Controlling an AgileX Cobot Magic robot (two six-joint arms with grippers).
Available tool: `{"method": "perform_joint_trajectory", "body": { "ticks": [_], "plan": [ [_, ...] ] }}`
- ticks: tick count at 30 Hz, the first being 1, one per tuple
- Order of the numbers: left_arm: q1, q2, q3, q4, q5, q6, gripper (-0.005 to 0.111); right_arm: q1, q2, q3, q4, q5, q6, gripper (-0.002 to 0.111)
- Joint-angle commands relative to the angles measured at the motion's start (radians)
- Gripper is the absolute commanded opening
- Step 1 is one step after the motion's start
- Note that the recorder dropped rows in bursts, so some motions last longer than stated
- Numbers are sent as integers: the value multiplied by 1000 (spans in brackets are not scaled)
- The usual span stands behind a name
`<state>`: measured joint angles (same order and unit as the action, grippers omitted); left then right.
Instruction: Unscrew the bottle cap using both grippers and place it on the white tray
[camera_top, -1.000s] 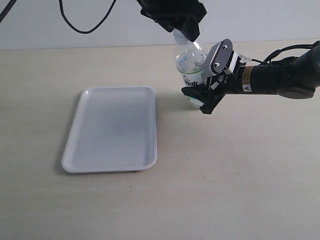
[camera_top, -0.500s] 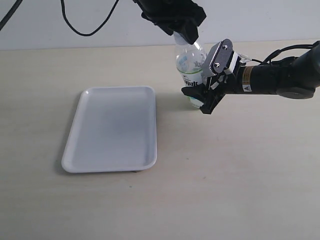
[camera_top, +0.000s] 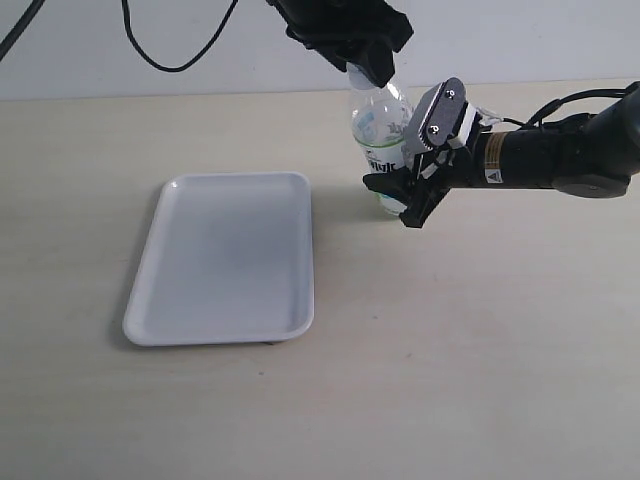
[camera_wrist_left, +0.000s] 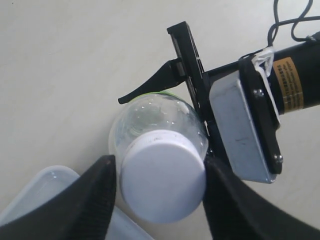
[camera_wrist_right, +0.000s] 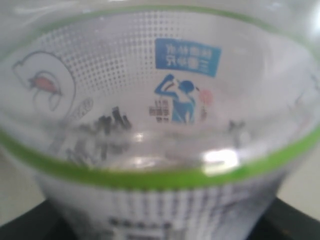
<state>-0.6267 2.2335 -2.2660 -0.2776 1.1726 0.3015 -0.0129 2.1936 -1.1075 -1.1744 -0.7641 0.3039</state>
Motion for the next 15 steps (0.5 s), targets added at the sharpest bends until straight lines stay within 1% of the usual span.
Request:
{"method": "perform_joint_trajectory", "body": {
  "ticks": [1,4,8,15],
  "plan": [
    [-1,-7,-5,5,-2,-9,42,2,2,4,-32,52,-5,0],
    [-1,-7,-5,5,-2,-9,26,2,2,4,-32,52,-5,0],
    [-1,-7,-5,5,-2,-11,1,2,2,4,-32,52,-5,0],
    [-1,-7,-5,5,-2,-11,0,2,2,4,-32,52,-5,0]
  ]
}}
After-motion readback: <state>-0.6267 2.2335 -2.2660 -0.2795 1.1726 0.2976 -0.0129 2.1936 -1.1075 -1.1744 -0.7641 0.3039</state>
